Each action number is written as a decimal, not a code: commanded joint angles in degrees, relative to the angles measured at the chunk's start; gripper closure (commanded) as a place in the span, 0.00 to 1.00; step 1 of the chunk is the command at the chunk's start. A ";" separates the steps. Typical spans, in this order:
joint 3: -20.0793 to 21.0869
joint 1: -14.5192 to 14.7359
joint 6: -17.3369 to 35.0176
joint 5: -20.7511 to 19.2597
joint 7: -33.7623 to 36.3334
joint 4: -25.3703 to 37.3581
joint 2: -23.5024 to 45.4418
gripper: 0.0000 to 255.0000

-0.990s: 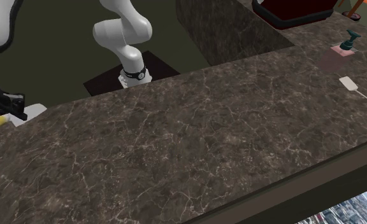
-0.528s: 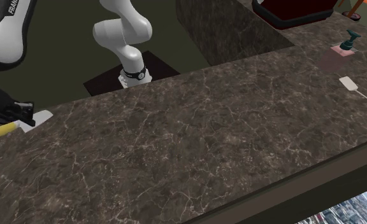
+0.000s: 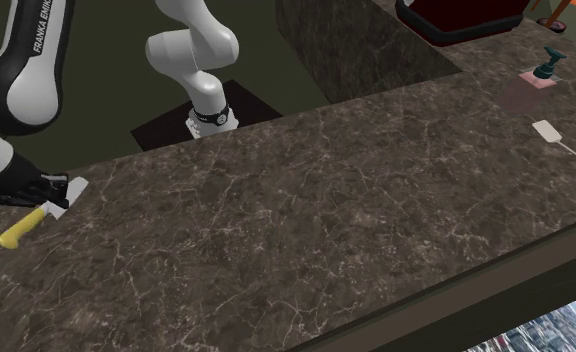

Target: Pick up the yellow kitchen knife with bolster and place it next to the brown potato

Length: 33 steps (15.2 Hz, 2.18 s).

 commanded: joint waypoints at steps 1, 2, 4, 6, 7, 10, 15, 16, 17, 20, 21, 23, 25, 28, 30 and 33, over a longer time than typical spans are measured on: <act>-0.18 -0.10 1.40 0.53 -0.40 -0.86 0.93 1.00; -0.22 -0.13 2.18 0.84 -0.62 -1.25 1.42 1.00; -0.30 -0.19 3.73 1.53 -1.08 -1.98 2.44 1.00; -0.34 -0.26 5.28 2.29 -1.60 -2.67 3.52 1.00; -0.34 -0.30 6.04 2.70 -1.87 -2.99 4.08 1.00; -0.33 -0.38 7.14 3.31 -2.28 -3.44 4.90 1.00; -0.32 -0.39 7.14 3.31 -2.29 -3.43 4.91 1.00; -0.32 -0.38 7.13 3.31 -2.28 -3.43 4.90 1.00; -0.32 -0.38 7.13 3.31 -2.28 -3.43 4.90 0.00; -0.32 -0.38 7.13 3.31 -2.28 -3.43 4.90 0.00; -0.32 -0.38 7.13 3.31 -2.28 -3.43 4.90 0.00; -0.32 -0.22 5.18 2.45 -1.64 -2.42 3.72 0.00; -0.19 0.06 1.27 1.07 -0.58 -0.16 1.65 0.00; -0.07 0.12 -0.27 0.64 -0.24 0.81 0.94 0.00; -0.07 0.12 -0.27 0.64 -0.24 0.81 0.94 0.00; -0.07 0.12 -0.27 0.64 -0.24 0.81 0.94 0.00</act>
